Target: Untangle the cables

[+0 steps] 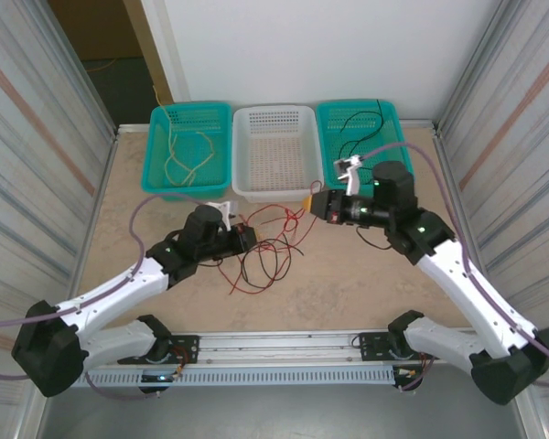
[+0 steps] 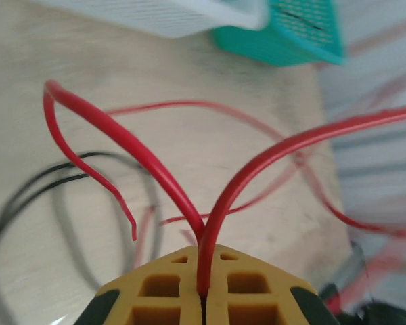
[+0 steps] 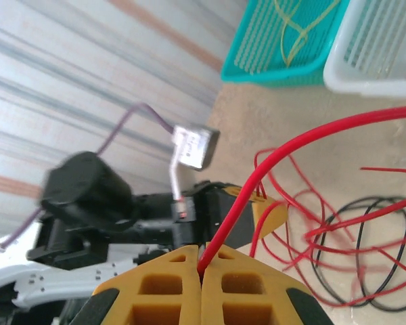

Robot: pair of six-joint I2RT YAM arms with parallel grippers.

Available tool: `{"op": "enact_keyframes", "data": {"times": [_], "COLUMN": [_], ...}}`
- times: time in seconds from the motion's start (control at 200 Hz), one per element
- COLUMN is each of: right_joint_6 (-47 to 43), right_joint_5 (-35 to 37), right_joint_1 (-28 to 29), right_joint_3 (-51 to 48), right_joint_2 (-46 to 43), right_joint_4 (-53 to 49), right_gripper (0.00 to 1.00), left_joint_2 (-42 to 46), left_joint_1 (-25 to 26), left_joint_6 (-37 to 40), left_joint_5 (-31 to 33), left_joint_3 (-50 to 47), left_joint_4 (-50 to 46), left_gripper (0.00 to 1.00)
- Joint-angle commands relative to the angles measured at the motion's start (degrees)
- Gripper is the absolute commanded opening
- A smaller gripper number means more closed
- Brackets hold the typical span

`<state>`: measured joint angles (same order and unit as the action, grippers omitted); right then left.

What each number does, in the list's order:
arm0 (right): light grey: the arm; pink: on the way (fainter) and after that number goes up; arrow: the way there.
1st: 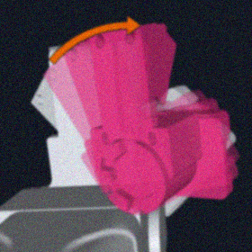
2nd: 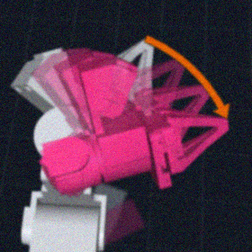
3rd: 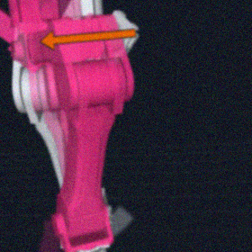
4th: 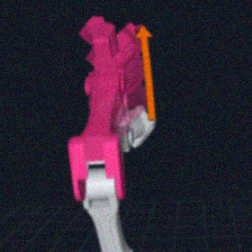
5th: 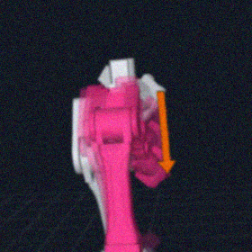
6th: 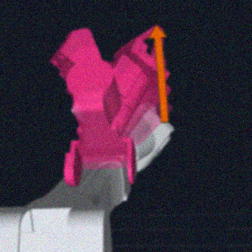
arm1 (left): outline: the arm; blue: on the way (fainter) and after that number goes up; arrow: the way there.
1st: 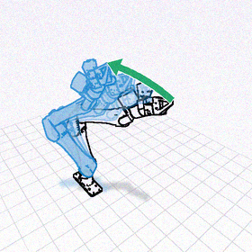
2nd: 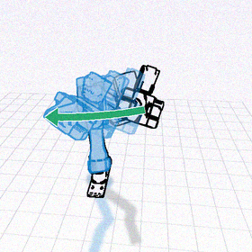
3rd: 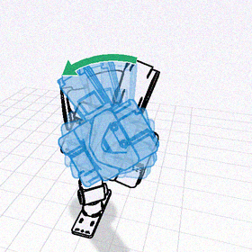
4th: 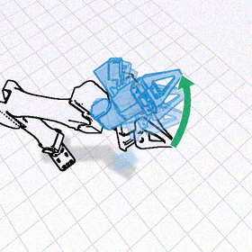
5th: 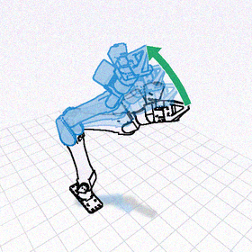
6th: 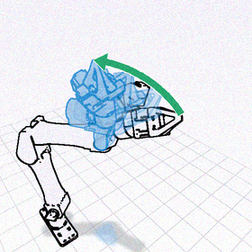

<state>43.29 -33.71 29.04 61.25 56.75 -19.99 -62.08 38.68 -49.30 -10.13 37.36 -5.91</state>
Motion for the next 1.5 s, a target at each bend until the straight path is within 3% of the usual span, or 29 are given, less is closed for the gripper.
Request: {"op": "enact_keyframes", "data": {"times": [0.0, 0.426, 0.596, 0.666, 0.731, 0.932, 1.227, 1.343, 1.493], "right_joint_6": [2.0, 2.1, 2.2, 2.1, 2.0, 0.6, 0.4, 0.6, 0.7], "right_joint_5": [-4.3, -7.8, -9.0, -9.3, -9.7, -9.7, -11.1, -10.9, -10.3], "right_joint_1": [-4.0, -10.2, -13.8, -14.1, -14.1, -14.2, -14.0, -12.9, -10.6], "right_joint_3": [2.2, 5.8, 8.9, 10.4, 11.1, 14.6, 20.8, 21.4, 22.4], "right_joint_2": [-4.0, -6.9, -7.8, -6.8, -5.9, -4.2, 1.8, 3.3, 5.1], "right_joint_4": [1.1, -0.1, 0.2, 0.3, 0.9, 1.4, 3.1, 4.7, 6.2], "right_gripper": [0.0, 0.0, 0.0, 0.0, 0.0, 0.0, 0.0, 0.0, 0.0], "left_joint_2": [-1.8, -7.9, -9.7, -10.3, -10.4, -9.0, -5.1, 2.1, 8.4], "left_joint_1": [-3.7, -4.3, -7.1, -7.2, -7.2, -7.2, -6.8, -4.7, 1.9], "left_joint_6": [-5.7, -8.2, -9.1, -9.6, -9.9, -10.7, -7.5, -3.5, 2.6], "left_joint_5": [2.8, 3.0, -1.5, -2.6, -2.9, -2.2, -2.6, -3.2, -3.8], "left_joint_3": [-5.4, -8.1, -10.5, -10.6, -10.4, -11.2, -8.3, -6.9, -7.5], "left_joint_4": [-10.5, -13.1, -9.2, -8.5, -8.4, -9.2, -10.7, -4.1, 12.8], "left_gripper": [0.0, 0.0, 0.0, 0.29, 0.38, 0.5, 0.5, 0.59, 0.71]}}
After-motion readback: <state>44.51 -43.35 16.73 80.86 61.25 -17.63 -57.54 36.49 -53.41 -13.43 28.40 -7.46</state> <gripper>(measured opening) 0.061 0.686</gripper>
